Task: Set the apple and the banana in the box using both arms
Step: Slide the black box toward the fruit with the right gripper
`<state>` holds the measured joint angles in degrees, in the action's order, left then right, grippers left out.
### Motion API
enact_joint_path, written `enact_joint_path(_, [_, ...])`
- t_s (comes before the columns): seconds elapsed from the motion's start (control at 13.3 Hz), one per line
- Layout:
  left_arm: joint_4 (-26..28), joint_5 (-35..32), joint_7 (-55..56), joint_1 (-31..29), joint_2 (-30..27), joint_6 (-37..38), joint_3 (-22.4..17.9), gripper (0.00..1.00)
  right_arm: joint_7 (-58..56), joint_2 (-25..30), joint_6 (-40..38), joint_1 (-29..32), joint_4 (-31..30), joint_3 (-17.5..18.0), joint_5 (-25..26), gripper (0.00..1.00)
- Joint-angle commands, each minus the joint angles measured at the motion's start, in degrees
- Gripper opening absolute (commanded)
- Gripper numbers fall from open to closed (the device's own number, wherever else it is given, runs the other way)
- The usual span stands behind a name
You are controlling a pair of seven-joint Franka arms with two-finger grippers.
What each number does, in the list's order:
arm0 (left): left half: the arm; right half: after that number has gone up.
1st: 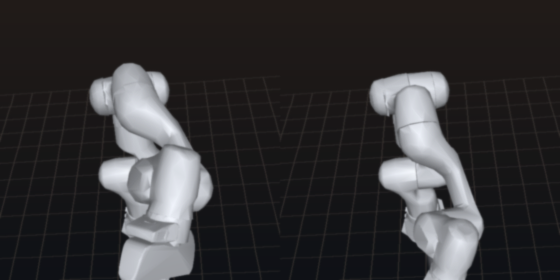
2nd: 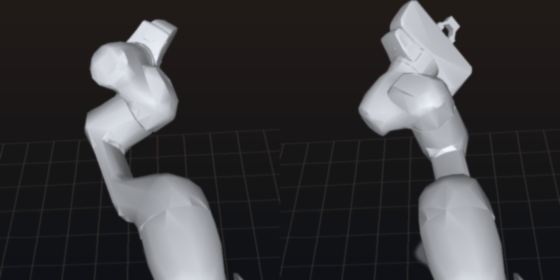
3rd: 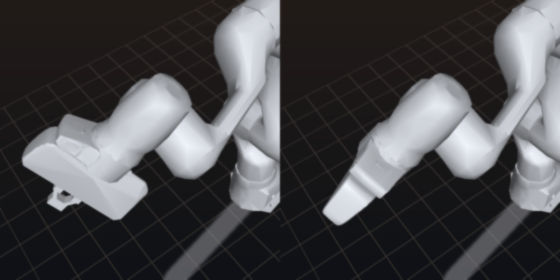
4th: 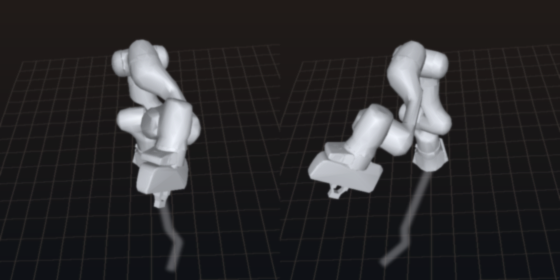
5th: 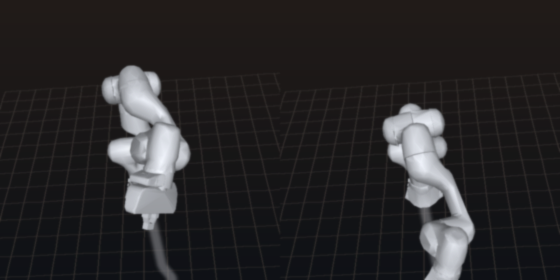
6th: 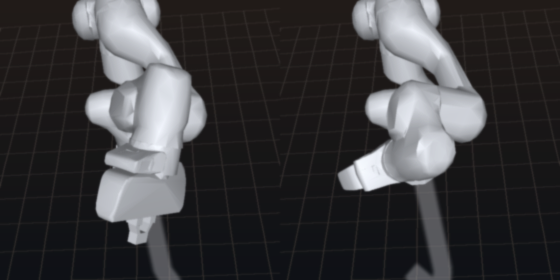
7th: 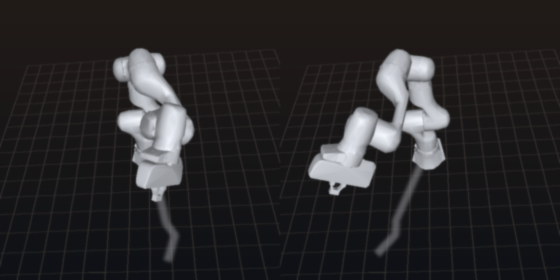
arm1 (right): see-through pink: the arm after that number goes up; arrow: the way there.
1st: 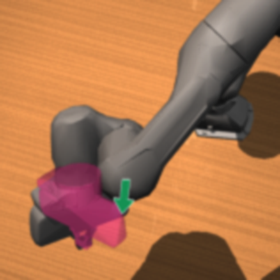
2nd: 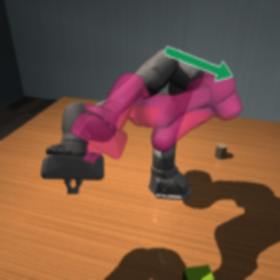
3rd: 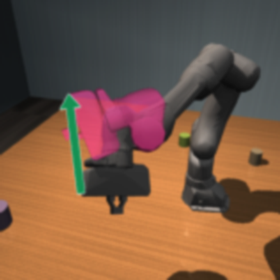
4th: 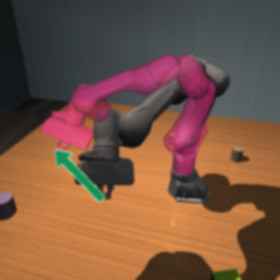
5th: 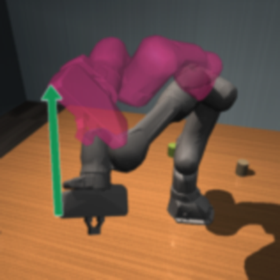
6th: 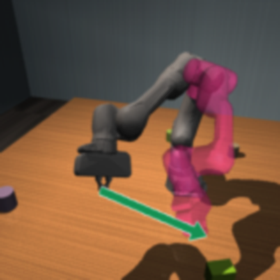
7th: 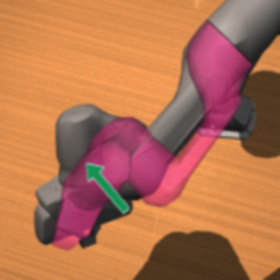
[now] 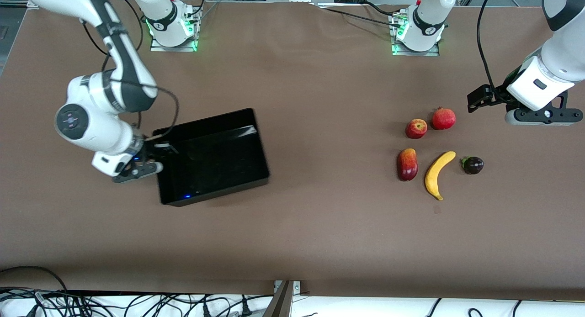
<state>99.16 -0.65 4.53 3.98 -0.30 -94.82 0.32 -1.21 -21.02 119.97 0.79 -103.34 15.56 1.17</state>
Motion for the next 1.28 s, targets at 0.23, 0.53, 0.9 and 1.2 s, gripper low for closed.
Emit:
enact_joint_path(0.23, [-1.3, -0.6, -0.1, 0.7, 0.4, 1.1, -0.3, 1.0, 24.5, -3.2, -1.5, -18.3, 7.3, 0.4, -0.4, 0.0])
enact_joint_path(0.53, [-1.3, -0.5, -0.1, 0.7, 0.3, 1.1, -0.3, 1.0, 39.1, -12.1, -0.9, -29.9, 16.9, -1.2, 0.1, 0.0])
enact_joint_path(0.9, [-1.2, -0.4, -0.1, 0.9, 0.7, 1.8, -0.3, 1.0, 50.2, -21.7, 0.8, -41.1, 27.0, -6.7, 0.0, 0.0])
enact_joint_path(1.2, [-0.8, -0.3, -0.2, 1.6, 2.8, 6.8, 1.3, 1.0, 51.3, -24.9, 6.5, -41.7, 27.6, -6.9, -0.1, 0.0])
